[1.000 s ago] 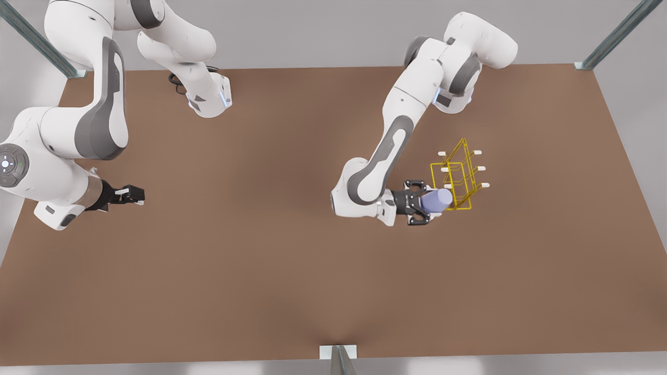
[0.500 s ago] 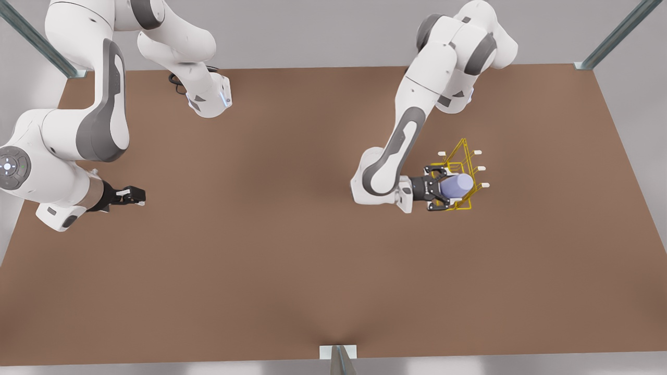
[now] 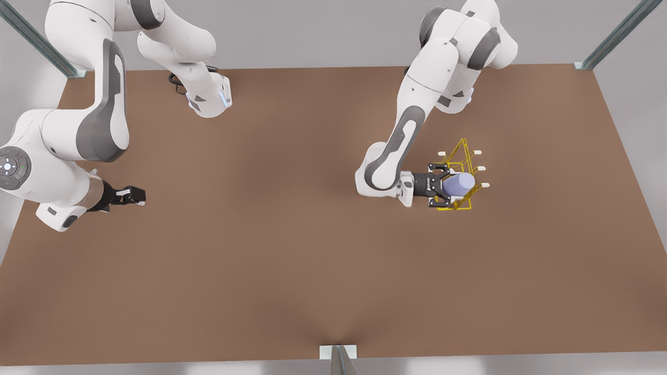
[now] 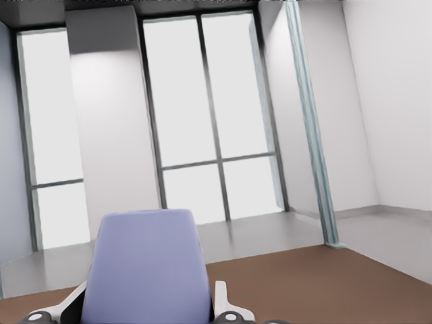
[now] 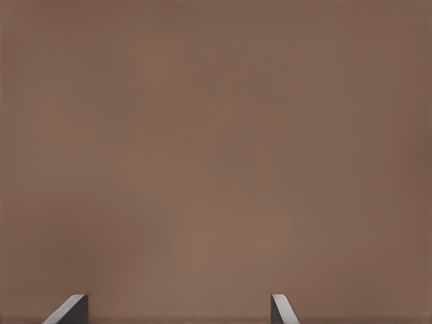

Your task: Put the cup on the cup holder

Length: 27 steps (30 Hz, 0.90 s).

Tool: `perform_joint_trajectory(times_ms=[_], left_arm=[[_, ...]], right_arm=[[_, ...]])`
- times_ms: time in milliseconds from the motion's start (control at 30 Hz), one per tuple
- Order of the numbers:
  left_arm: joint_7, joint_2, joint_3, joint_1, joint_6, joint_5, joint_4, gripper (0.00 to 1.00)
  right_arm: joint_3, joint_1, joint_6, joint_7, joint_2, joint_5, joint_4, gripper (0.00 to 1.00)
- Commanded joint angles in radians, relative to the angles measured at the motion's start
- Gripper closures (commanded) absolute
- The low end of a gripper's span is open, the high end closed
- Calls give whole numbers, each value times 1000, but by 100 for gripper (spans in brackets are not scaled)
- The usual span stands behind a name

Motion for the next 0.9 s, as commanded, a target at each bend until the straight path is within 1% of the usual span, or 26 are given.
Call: perform_joint_trajectory(times_ms=[0, 133, 200, 433, 467, 500, 667, 700, 733, 767, 800, 833, 867], left_arm=[[-143, -3, -10, -5, -3, -4, -14, 17], [-155, -3, -20, -5, -19, -8, -25, 17], [-160, -18, -22, -3, -17, -8, -55, 17], [-192, -11, -31, 0, -14, -12, -59, 17], [-192, -9, -31, 0, -14, -12, -59, 16], [-192, -9, -33, 0, -12, -12, -59, 0], [-190, -9, -37, -2, -12, -12, -55, 0], [-187, -21, -73, 4, -12, -14, -46, 0], [-180, -47, -168, 4, -11, -112, 47, 0], [-175, -47, -332, 3, -20, -268, 275, 0], [-175, -49, -494, 6, -6, -409, 567, 0], [-173, -51, -568, 21, 41, -463, 742, 0], [-112, -69, -608, 85, 104, -468, 745, 0]], right_arm=[[0, 0, -1, 0, -1, 1, -2, 0], [0, 0, -1, 0, -1, 1, -2, 0], [0, 0, -1, 0, -1, 1, -2, 0], [0, 0, -1, 0, -1, 1, -2, 0], [1, 0, -1, 0, -1, 1, -2, 0], [0, 0, -1, 0, -1, 1, -2, 0], [1, 2, -1, 0, -1, 1, -3, 0], [0, 2, -1, 0, -1, 1, -3, 0], [1, 2, -1, 0, -1, 1, -3, 0], [1, 2, -1, 0, -1, 1, -5, 0], [1, 2, -1, 0, -1, 1, -5, 0], [0, 2, -1, 0, -1, 1, -8, 0], [1, 2, -1, 0, -1, 1, -8, 0]])
